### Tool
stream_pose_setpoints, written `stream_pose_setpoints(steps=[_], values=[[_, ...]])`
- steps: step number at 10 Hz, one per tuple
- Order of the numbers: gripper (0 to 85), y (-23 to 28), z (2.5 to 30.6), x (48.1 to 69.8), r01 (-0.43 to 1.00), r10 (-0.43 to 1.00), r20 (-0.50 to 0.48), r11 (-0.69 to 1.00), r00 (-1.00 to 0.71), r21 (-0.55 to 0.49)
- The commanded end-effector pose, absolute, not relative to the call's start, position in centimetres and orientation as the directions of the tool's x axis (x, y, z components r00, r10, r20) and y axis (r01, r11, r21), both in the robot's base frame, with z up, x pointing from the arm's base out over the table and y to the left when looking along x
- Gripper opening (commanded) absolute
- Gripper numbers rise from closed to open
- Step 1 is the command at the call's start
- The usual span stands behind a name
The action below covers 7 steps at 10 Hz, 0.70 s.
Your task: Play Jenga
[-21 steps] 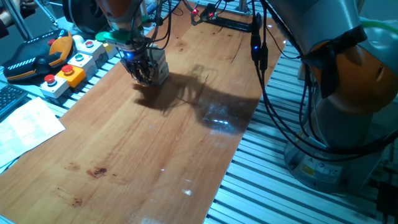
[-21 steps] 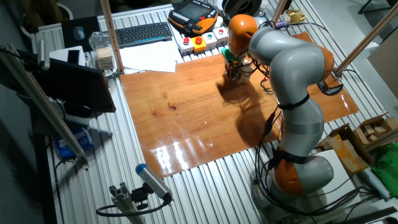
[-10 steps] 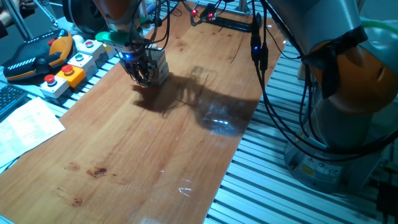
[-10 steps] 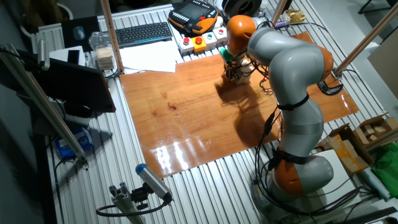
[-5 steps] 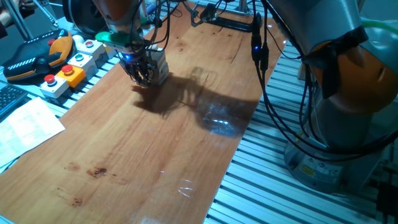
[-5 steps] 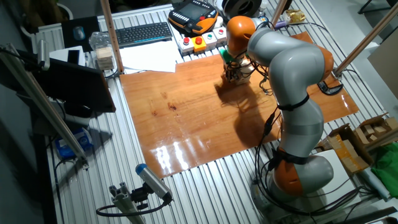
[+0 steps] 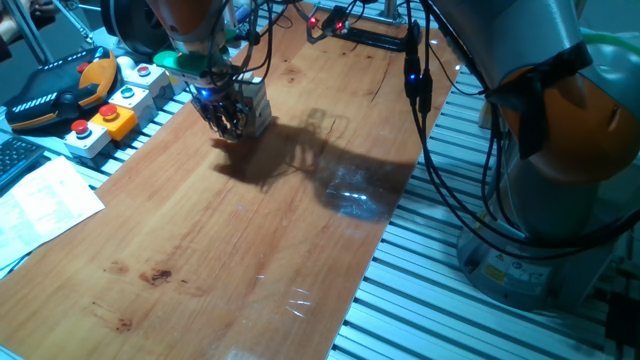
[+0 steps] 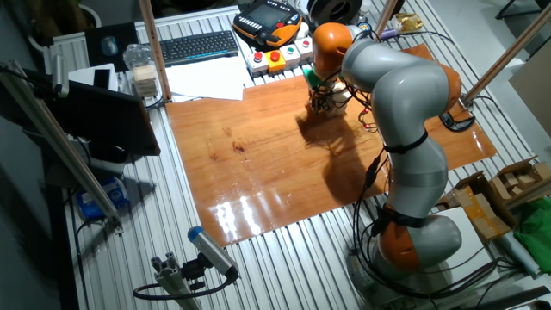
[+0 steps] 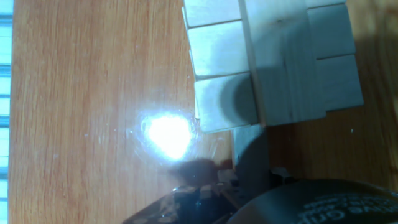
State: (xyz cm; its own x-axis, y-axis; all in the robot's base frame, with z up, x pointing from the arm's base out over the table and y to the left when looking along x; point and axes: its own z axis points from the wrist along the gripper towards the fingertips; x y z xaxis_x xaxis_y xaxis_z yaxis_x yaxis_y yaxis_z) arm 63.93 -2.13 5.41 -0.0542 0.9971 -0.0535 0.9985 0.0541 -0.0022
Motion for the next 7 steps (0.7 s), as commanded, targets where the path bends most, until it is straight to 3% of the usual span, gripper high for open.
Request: stream_pose_setpoints(steps=[1,7], values=[[0.7,-2.13,5.41,63.92,0.999,0.997,-0.054,0.054,-0.054,-0.002],[0.7,-1.90,5.36,63.86,0.999,0.997,-0.055,0.054,-0.054,0.001]])
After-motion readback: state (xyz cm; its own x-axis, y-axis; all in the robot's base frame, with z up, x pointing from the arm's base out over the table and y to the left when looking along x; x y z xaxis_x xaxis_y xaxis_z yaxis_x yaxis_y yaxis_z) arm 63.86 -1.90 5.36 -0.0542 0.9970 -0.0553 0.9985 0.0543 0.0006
